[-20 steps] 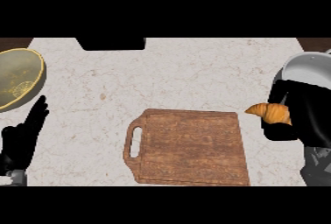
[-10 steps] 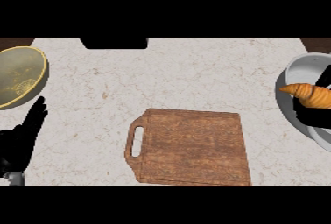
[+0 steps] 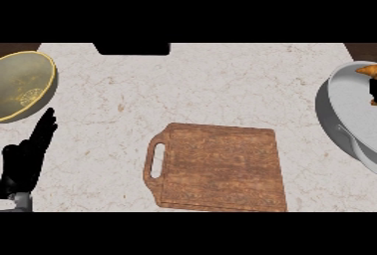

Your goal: Pick the croissant from the cutting board and place it in the pot

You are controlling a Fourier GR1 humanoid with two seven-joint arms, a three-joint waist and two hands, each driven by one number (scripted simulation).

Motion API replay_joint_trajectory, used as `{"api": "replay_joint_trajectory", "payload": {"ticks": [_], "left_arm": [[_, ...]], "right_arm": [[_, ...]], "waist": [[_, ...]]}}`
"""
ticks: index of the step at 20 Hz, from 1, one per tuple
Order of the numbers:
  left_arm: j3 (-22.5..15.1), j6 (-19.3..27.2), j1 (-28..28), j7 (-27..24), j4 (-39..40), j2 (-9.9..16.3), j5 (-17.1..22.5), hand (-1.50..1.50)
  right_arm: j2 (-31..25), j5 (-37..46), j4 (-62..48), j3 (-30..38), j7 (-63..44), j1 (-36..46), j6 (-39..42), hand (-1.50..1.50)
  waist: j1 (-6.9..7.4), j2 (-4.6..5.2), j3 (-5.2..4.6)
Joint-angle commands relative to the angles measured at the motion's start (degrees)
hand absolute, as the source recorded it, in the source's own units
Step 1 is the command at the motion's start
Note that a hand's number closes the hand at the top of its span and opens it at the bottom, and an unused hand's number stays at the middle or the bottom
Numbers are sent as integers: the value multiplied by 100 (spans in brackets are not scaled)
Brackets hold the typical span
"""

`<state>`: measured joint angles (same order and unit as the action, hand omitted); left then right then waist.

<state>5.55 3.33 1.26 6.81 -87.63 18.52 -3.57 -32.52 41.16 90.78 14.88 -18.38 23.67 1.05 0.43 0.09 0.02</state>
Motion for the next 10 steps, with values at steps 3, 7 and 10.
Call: {"api": "replay_joint_trajectory", "payload": {"ticks": [3, 7, 10], "left_arm": [[-33, -96, -3, 256, -291, -66, -30, 0], [145, -325, 35, -188, -16, 80, 70, 0], [128, -133, -307, -7, 332, -36, -98, 0]], "right_arm": [[-546, -106, -2052, 392, 1089, 889, -174, 150], [-711, 7, -3659, 406, 1904, 1492, -495, 150], [-743, 283, -4661, 323, 2276, 2003, -883, 150]], "waist": [[49, 15, 2], [135, 42, 4], [139, 53, 4]]}}
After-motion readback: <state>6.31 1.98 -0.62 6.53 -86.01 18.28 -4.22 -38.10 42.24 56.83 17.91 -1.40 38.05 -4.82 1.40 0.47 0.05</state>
